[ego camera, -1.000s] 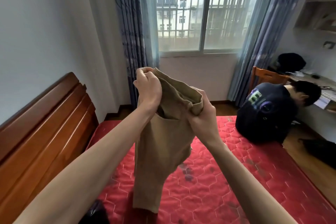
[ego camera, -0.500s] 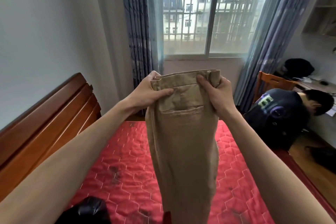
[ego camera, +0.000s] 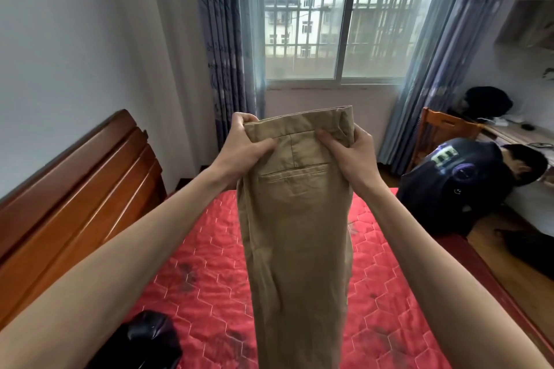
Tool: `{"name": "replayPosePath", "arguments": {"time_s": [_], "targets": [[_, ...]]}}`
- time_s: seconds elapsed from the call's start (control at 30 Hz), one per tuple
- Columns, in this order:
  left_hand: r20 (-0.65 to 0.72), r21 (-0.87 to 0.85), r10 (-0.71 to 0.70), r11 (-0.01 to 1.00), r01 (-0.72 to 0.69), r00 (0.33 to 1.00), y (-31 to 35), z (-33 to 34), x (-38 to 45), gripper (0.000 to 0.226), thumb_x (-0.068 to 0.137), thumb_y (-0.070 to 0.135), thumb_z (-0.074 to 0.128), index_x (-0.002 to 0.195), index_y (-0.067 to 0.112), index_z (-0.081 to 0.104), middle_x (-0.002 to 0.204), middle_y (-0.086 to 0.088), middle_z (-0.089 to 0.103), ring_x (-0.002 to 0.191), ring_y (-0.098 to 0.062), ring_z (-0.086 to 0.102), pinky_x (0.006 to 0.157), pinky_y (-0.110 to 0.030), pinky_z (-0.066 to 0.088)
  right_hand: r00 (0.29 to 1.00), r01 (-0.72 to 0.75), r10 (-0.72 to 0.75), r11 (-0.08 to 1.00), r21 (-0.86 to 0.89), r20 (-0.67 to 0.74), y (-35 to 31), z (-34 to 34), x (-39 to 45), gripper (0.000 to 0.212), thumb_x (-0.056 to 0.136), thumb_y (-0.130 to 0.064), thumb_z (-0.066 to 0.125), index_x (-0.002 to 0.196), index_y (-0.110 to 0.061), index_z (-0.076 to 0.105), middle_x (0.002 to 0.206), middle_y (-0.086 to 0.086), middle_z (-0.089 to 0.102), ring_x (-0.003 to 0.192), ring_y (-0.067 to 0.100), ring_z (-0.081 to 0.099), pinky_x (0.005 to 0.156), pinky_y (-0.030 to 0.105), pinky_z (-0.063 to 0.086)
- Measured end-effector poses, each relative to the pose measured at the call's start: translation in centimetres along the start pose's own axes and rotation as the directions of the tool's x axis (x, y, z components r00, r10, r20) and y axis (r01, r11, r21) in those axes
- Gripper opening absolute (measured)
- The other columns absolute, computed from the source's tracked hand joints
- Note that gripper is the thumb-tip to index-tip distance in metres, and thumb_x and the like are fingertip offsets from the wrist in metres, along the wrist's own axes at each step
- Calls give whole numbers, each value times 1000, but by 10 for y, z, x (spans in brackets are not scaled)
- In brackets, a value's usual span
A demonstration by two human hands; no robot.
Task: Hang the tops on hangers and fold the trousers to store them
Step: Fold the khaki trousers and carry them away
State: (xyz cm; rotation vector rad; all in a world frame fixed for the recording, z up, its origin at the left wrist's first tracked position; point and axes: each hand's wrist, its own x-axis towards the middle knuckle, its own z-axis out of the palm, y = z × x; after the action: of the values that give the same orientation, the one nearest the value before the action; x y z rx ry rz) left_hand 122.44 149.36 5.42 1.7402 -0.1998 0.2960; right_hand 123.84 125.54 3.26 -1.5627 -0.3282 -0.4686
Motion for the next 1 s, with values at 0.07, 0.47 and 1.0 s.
{"name": "replayPosePath", "arguments": {"time_s": [0.07,0.47,1.0], "targets": [[44,32,11,999,-12,999,-3,4,-3,49,74,12,66,116,18,41,92,1,60,62,10,60,57,-14,51,999,35,-34,999,-35,20,1,7,-1,18,90,-28,83,100,-16,74,97,1,79,90,10,73,79,24,59],[210,316,-87,949,16,974,-31,-21,31,26,97,-6,47,112,15,45,87,2,57,68,0,53,56,-12,44,875,-186,264,957,-222,406,6,-14,34,23,86,-15,86,106,-11,76,103,8,80,97,17,75,89,37,63],[10,727,-148,680,94,989,-69,-36,176,16,87,4,59,97,8,71,103,-17,72,102,-36,65,80,-35,49,903,297,165,427,-854,396,53,82,176,30,87,-3,57,99,-17,80,106,15,75,99,39,69,81,40,53]]}}
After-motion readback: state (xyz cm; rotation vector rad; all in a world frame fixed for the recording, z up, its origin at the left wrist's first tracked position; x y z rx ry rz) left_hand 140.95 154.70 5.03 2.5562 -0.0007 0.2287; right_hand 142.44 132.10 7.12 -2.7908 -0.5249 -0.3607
